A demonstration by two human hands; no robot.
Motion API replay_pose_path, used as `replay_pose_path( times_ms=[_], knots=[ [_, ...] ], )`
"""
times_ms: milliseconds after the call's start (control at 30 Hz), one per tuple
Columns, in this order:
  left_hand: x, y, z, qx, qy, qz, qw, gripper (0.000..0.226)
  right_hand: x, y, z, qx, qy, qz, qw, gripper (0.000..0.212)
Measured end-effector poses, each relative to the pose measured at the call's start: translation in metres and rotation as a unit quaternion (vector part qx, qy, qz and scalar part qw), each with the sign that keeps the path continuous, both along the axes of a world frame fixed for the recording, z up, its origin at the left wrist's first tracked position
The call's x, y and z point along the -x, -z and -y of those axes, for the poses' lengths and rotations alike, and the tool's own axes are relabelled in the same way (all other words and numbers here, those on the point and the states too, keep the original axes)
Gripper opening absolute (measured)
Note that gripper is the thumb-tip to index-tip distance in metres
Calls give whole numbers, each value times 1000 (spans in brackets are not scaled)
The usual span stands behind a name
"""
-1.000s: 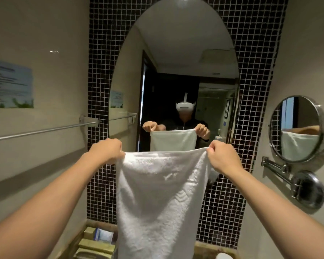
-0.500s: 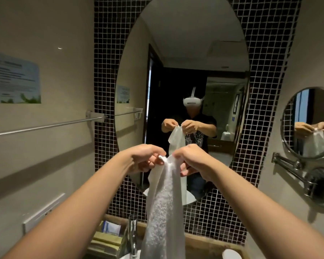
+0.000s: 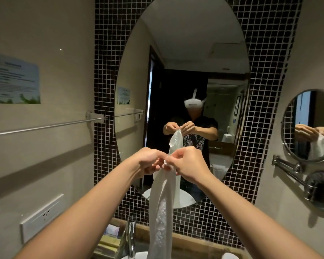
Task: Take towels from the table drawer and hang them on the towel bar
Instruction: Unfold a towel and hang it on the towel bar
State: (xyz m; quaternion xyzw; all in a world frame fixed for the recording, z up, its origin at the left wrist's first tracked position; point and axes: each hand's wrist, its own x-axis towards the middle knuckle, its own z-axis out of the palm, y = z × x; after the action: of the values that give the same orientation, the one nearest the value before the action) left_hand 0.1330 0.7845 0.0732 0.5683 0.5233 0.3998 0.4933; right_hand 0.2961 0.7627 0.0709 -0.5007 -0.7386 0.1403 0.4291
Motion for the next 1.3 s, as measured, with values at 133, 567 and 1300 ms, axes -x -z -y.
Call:
replay_pose_path(
  times_ms=[133,567,1300],
  knots=[
    [-1,1,5,8,-17,-6,1000,12,-1,12,2,10,-45,68,997,18],
    [10,1,20,-198,12,-243,949,32,-19,10,1,-22,-37,20,999,19],
    [105,-55,60,-288,-347,-363,816,13,33,-60,-22,-147,26,-19,989,21]
  ],
)
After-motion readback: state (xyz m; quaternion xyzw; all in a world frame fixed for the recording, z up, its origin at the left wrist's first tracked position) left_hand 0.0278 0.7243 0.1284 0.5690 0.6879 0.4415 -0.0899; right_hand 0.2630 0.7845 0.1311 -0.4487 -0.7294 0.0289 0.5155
